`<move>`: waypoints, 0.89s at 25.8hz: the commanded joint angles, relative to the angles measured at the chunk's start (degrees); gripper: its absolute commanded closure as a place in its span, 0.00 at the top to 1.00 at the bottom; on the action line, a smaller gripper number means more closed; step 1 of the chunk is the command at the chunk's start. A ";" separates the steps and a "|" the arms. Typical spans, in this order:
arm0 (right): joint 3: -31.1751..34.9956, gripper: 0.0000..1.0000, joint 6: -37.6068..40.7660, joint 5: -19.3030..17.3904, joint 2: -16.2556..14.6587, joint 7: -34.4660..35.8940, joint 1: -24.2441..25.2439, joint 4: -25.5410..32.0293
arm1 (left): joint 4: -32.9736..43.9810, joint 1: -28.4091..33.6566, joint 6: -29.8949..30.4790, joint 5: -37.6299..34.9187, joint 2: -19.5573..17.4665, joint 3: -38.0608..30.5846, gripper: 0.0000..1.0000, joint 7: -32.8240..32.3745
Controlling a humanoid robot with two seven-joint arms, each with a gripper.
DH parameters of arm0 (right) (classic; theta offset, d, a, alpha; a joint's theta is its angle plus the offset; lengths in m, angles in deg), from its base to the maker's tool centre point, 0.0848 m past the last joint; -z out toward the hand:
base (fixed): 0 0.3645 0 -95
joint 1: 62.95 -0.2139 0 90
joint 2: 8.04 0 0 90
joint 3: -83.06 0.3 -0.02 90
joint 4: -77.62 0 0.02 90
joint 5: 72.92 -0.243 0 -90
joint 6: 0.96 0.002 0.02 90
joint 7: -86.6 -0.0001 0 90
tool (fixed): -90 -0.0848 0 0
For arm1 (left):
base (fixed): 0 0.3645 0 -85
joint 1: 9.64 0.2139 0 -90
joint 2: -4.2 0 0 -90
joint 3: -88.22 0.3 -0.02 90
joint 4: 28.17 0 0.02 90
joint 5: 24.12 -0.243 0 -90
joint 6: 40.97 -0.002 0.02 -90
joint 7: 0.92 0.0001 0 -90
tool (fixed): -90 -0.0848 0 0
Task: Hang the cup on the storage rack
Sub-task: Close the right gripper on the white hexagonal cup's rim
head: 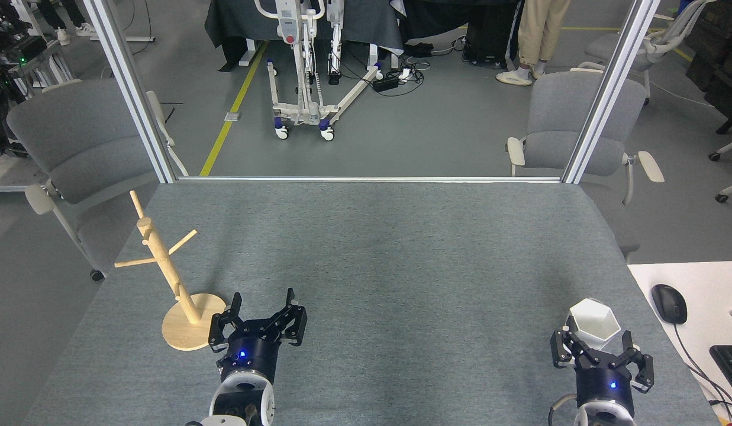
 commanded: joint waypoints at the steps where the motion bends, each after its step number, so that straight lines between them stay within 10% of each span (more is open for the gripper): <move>1: -0.17 1.00 -0.01 0.03 -0.09 -0.04 -0.71 -0.93 | 0.01 0.00 0.00 0.01 0.03 0.00 1.00 -0.07; 23: -0.17 1.00 -0.01 -0.32 -0.44 -0.04 -1.41 -2.33 | -1.14 -0.44 0.00 0.10 0.03 0.00 1.00 0.02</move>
